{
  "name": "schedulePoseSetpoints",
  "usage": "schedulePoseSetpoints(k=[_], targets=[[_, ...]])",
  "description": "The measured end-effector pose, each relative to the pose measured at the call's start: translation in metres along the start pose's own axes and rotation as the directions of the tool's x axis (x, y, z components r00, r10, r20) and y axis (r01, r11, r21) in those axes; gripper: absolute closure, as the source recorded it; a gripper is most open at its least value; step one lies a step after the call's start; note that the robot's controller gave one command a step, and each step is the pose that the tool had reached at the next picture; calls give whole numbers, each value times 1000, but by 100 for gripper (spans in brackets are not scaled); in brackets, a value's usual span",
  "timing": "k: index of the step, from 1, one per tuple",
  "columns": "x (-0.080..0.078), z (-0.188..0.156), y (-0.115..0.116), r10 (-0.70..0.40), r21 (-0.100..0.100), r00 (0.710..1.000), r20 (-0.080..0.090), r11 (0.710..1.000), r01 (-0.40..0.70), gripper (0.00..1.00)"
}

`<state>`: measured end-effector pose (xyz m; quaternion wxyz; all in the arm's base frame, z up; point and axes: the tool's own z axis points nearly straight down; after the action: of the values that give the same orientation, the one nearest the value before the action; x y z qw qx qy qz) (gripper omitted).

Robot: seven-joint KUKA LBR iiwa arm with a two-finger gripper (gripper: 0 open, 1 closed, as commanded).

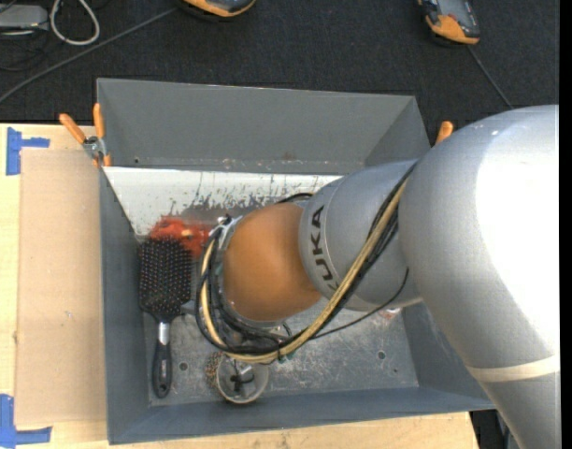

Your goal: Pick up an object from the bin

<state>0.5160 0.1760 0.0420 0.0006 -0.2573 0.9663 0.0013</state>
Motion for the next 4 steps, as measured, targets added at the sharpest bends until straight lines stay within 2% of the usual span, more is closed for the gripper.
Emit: schedulePoseSetpoints(k=[1,2,3,4], targets=[[19,-56,26,-205,-3,979,-5,979,205,0],[40,-40,-2,190,-2,982,7,982,-190,0],[5,-32,-14,-223,-8,975,-2,975,223,100],[5,-32,-14,-223,-8,975,-1,975,223,100]])
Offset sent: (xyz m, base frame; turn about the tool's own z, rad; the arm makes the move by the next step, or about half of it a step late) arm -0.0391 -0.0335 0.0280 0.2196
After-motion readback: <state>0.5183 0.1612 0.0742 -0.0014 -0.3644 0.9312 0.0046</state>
